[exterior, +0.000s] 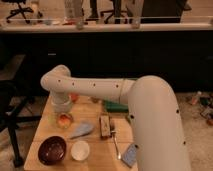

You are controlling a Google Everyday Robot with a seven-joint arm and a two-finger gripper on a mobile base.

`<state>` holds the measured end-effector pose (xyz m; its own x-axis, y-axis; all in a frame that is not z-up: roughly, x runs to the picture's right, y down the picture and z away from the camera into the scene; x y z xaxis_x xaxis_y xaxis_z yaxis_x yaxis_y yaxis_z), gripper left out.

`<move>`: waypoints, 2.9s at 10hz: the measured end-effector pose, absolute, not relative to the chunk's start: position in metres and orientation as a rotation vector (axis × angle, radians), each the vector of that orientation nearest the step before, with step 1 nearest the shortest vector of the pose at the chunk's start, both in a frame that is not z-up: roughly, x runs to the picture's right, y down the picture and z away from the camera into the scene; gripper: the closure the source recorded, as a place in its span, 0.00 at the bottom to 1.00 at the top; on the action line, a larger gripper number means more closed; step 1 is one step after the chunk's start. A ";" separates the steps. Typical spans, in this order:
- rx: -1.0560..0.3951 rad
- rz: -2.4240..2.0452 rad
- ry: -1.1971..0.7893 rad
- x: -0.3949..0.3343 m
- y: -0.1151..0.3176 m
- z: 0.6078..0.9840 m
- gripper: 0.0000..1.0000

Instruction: Place apple in purple bowl

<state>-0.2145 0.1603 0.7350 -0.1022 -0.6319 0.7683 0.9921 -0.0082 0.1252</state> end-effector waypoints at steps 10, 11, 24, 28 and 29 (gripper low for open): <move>-0.608 -1.538 -0.831 -0.270 0.245 0.710 1.00; -0.613 -1.546 -0.841 -0.276 0.250 0.708 1.00; -0.600 -1.572 -0.839 -0.279 0.251 0.694 0.34; -0.601 -1.571 -0.838 -0.279 0.251 0.694 0.20; -0.601 -1.571 -0.838 -0.279 0.251 0.694 0.20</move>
<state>-0.2789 0.2513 0.6944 -0.1707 -0.6106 0.7733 0.9824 -0.0445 0.1817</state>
